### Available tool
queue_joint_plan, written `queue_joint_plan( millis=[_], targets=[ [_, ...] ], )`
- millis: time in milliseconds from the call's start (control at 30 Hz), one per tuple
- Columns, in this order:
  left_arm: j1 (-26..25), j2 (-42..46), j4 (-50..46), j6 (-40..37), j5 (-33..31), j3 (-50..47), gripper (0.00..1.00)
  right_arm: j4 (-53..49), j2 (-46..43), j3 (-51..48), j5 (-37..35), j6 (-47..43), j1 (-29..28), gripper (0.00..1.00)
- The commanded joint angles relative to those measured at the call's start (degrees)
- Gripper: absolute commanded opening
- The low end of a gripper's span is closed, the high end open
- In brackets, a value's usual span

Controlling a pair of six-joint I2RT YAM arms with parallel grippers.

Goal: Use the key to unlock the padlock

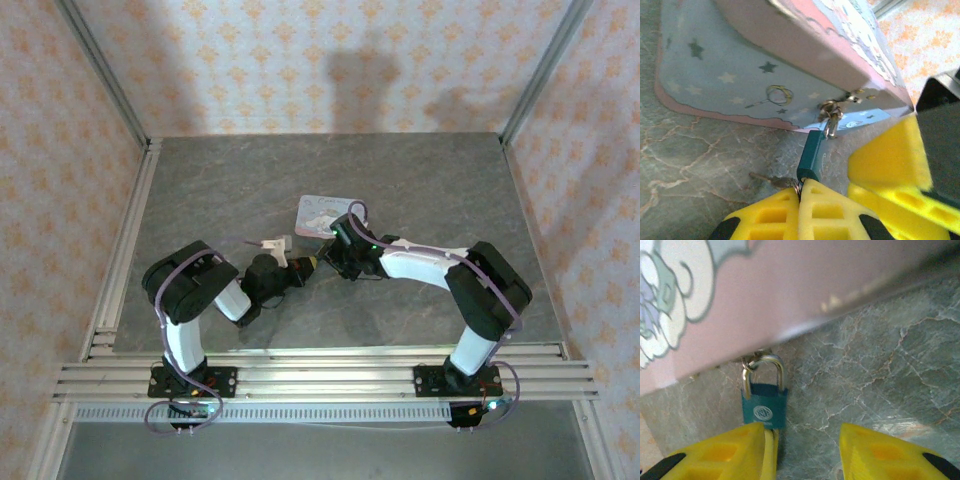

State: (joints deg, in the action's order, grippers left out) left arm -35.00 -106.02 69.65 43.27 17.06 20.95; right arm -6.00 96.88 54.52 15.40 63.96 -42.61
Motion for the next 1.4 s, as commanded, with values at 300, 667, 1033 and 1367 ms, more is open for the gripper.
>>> queue_joint_plan(
  millis=[300,667,1033,1367],
  targets=[
    [-1.7,10.6,-16.6,-19.6,-2.3,2.4,0.0,-5.0,-8.3,1.8,-3.6,1.4,2.4,0.49],
    [-3.3,11.6,-21.6,-25.5,-5.8,3.3,0.0,-3.0,-0.9,2.2,3.8,2.4,1.0,0.49],
    [-4.4,11.4,-19.0,-27.2,-6.9,2.5,0.0,-4.4,3.8,6.1,5.6,0.8,0.9,0.46],
    [-5.1,14.5,-19.7,-25.7,-7.4,2.3,0.0,-8.9,4.5,7.6,2.8,-2.0,0.1,0.42]
  ],
)
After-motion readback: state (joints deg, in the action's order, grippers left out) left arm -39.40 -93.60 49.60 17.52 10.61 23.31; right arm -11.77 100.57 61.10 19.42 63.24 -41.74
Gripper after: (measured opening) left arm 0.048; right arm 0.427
